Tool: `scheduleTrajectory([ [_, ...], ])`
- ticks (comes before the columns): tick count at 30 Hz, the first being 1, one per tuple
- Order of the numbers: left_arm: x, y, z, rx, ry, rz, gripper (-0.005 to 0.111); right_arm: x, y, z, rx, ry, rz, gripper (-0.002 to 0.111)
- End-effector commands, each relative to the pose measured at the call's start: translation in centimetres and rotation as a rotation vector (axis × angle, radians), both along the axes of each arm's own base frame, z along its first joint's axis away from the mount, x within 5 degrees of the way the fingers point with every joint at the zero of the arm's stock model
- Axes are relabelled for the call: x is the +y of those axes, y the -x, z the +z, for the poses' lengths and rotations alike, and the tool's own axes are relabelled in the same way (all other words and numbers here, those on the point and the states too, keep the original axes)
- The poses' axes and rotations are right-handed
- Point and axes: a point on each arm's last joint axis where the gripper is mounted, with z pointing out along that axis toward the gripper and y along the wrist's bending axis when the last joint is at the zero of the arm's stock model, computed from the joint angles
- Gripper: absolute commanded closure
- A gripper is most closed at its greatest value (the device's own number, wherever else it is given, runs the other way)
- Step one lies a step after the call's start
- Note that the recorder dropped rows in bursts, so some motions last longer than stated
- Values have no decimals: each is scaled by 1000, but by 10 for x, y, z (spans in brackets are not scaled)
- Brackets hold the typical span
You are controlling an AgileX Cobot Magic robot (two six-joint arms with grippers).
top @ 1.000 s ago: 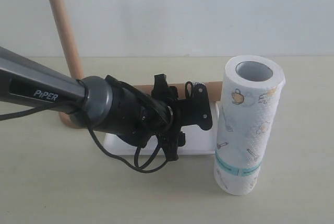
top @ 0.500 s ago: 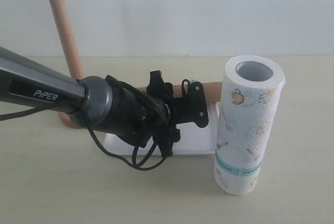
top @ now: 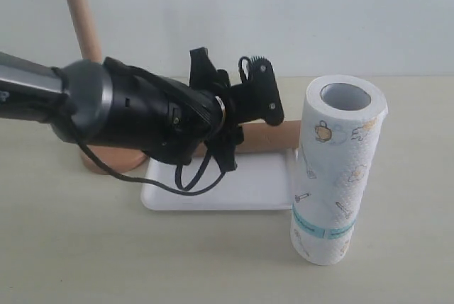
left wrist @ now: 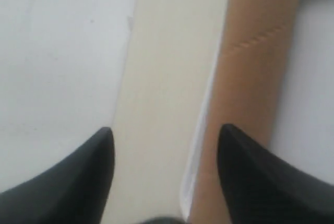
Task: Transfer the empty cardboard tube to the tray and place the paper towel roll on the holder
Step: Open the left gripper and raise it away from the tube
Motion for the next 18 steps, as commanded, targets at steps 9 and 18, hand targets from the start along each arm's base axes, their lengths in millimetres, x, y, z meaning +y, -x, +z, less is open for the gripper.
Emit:
scheduleTrajectory([
  [9, 37, 35, 137, -107, 390, 138, 103, 0, 0, 1, -12, 6, -3, 108],
  [18, 95, 99, 242, -151, 787, 145, 103, 0, 0, 1, -12, 6, -3, 108],
])
